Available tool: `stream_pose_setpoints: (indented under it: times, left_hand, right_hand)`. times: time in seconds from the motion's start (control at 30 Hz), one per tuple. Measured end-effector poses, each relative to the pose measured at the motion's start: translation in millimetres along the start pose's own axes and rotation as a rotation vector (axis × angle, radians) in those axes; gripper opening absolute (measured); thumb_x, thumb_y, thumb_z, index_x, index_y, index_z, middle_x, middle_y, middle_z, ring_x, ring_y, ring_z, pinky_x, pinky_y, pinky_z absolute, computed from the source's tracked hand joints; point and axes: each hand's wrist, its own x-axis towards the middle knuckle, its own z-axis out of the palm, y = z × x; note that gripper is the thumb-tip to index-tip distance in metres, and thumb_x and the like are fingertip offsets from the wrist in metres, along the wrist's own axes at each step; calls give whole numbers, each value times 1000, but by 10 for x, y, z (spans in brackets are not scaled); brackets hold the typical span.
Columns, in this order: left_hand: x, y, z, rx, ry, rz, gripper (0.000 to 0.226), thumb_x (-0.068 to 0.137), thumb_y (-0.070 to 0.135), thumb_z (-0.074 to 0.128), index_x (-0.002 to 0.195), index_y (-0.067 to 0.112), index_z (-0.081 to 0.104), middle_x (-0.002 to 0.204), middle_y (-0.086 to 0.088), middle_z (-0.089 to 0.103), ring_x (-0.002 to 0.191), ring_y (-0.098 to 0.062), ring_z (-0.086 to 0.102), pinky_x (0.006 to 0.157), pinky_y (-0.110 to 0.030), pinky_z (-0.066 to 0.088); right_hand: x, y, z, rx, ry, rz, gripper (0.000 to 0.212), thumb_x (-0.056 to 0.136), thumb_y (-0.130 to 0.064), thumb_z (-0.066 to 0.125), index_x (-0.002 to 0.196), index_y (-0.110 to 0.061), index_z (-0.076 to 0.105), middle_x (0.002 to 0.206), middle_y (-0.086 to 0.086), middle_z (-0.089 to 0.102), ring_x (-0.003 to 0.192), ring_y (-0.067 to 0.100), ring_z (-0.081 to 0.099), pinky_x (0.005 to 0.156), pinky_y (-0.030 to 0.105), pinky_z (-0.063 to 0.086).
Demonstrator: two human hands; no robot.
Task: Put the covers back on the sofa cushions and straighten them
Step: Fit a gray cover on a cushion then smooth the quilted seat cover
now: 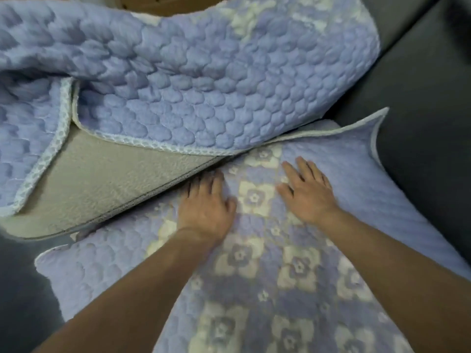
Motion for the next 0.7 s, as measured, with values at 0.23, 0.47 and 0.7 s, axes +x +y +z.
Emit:
stream_pose_setpoints:
  times: [0.23,0.47,0.7]
  left_hand:
    - [818,585,59,-117,9,76,59,100,51,40,151,23,29,152,-11,40,136,-33,44,108,-41,38]
    - [1302,1197,204,-53,99,266,82,85,53,15,157,17,22,162,-7,26,147,-26,28,121,-36,23]
    - [1852,1626,181,-117,-99,2,87,90,77,26,154,18,34,163,-8,25,151,-27,18,125,-38,7]
  right_hand:
    - [1145,917,-421,-28,152,-2,62,101,-39,36,157,-31,11,165,-2,3,151,28,1,121,53,12]
    - [1844,1064,-453,-112,113,-32,50,93,-53,17,141,-43,29,156,-4,30,146,27,18,115,62,14]
    - [2248,1129,-472,42,12,49,72,82,-55,5,138,-31,43,145,12,49,136,37,38,115,50,27]
